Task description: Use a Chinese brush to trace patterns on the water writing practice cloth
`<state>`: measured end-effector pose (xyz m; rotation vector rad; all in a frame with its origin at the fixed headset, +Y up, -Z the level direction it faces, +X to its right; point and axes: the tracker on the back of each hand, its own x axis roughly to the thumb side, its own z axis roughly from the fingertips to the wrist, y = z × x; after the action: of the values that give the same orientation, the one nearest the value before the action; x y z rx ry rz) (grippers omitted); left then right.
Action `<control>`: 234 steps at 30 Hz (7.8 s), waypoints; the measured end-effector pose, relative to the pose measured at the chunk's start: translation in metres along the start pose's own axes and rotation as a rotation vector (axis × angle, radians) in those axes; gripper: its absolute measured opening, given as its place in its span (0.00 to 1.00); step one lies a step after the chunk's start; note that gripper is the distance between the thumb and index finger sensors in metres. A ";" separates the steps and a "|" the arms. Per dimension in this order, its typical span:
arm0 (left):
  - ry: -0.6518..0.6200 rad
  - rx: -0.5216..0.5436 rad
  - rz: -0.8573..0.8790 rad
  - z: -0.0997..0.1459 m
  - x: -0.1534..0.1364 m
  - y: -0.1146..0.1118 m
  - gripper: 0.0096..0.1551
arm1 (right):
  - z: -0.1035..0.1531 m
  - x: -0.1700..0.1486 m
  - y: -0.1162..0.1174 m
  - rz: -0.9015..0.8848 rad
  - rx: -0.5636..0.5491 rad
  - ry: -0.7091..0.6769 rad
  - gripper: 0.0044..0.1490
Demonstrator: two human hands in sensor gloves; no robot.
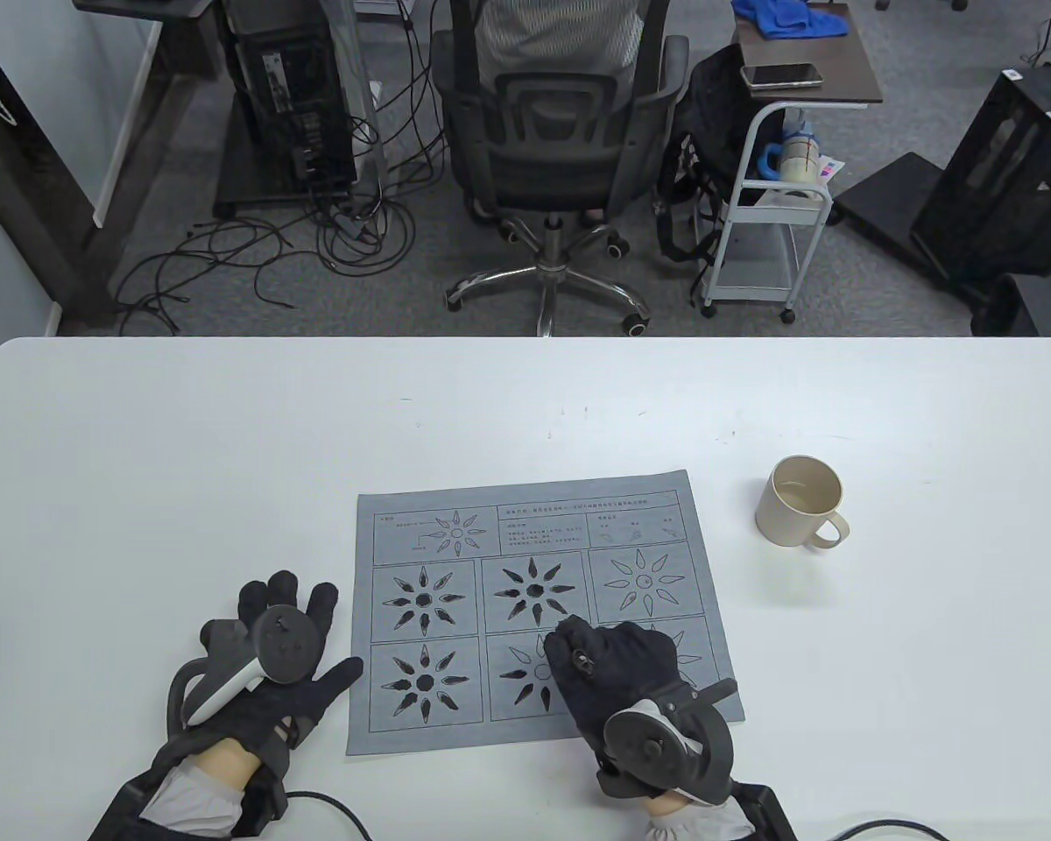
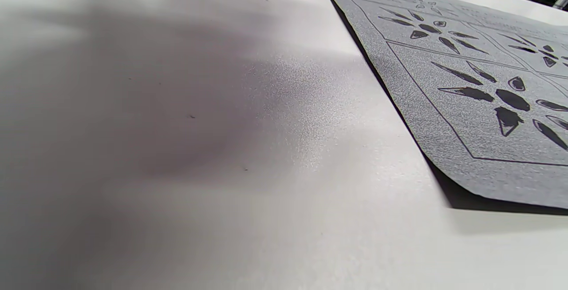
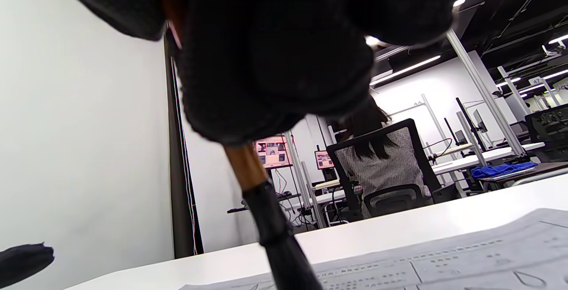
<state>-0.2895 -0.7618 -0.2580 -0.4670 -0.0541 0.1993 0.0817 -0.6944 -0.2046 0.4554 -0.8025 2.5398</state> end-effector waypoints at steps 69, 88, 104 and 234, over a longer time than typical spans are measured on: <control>-0.001 0.008 0.005 0.001 -0.001 0.002 0.50 | 0.002 0.009 0.008 -0.077 0.027 -0.040 0.22; -0.001 0.008 0.006 0.001 -0.001 0.002 0.50 | 0.003 0.009 0.010 -0.072 0.048 -0.038 0.23; -0.001 0.008 0.006 0.001 -0.001 0.002 0.50 | 0.004 0.009 0.010 -0.083 0.037 -0.047 0.22; 0.005 0.004 0.008 0.002 0.000 0.003 0.50 | 0.004 0.013 0.013 -0.169 0.081 -0.103 0.22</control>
<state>-0.2907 -0.7585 -0.2572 -0.4636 -0.0469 0.2063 0.0652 -0.7023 -0.2020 0.6570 -0.6694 2.4140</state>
